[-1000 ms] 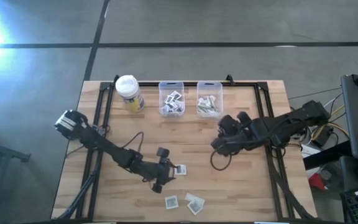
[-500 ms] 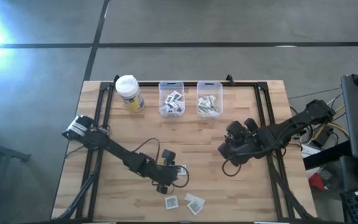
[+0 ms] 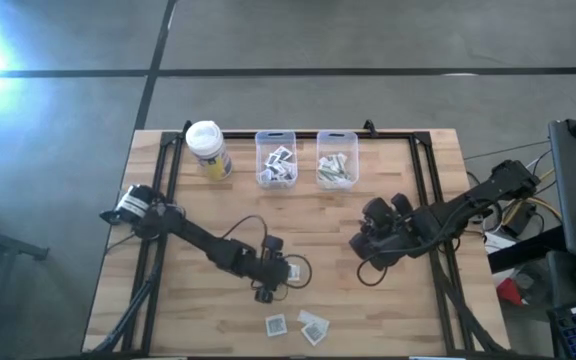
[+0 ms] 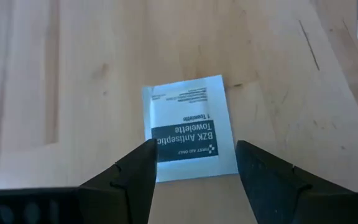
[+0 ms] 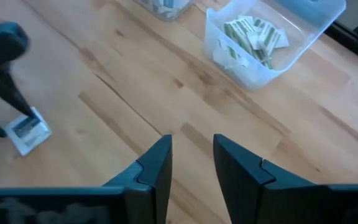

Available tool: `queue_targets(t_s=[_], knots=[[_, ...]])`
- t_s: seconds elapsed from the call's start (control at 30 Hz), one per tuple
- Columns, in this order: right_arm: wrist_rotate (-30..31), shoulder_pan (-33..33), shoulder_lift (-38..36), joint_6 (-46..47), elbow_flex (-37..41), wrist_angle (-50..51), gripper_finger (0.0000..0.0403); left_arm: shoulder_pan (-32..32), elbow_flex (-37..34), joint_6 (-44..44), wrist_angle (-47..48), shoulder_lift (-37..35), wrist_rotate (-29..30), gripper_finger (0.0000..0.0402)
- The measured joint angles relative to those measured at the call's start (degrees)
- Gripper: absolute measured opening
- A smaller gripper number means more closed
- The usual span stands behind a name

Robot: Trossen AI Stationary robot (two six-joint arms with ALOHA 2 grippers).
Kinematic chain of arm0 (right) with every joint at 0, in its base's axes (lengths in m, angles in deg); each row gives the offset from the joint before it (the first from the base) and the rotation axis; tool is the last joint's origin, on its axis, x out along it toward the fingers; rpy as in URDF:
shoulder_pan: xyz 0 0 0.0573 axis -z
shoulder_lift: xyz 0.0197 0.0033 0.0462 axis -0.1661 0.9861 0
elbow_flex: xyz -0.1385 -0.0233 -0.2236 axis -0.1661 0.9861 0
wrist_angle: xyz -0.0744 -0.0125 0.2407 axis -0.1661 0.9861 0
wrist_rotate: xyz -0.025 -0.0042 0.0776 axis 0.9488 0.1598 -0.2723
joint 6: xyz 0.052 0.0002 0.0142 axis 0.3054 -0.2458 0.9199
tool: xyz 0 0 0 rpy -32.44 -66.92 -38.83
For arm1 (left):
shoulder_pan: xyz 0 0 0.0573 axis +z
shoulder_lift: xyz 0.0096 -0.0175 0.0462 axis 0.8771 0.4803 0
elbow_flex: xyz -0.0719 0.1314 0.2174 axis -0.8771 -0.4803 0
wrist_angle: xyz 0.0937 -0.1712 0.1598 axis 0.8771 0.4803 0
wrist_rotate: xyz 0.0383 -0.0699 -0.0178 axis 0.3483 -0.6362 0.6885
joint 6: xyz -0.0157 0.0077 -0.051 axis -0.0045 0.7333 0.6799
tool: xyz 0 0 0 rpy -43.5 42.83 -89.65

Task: Pick & Place First Aid Supplies
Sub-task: Put the towelette pack into the left transparent bin

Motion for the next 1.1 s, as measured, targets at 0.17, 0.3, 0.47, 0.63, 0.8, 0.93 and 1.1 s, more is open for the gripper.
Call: queue_targets(t_s=[0.17, 0.3, 0.47, 0.63, 0.8, 0.93, 1.1], knots=[[-0.02, 0.0, -0.04, -1.01, -0.35, -0.86, 0.0108, 2.98, 0.0, 0.64, 0.55, 0.0, -7.02, 0.0213], [-0.07, -0.11, -0.04, -1.84, -0.35, -2.17, 0.0104, 4.45, 0.0, 1.71, 1.58, -0.02, -8.37, 0.0211], [-0.17, -0.11, -0.04, -1.99, -0.35, -2.26, 0.0099, 4.72, 0.0, 1.69, 2.46, -0.04, -7.99, 0.0191], [-0.17, -0.11, -0.04, -1.99, -0.37, -2.45, 0.0095, 4.72, -0.12, 1.64, 2.74, -0.47, -7.87, 0.0159], [-0.22, -0.2, -0.04, -1.99, -0.39, -2.89, 0.0094, 4.31, -0.13, 1.27, 3.39, -1.36, -7.2, 0.0129], [-0.33, -0.22, -0.04, -1.99, -0.39, -3.09, 0.0099, 3.95, -0.31, 0.79, 4.43, -2.64, -6.81, 0.0108], [-0.39, -0.32, -0.04, -1.99, -0.37, -3.25, 0.0103, 3.76, -0.28, 0.34, 4.64, -3.71, -6.82, 0.0086]])
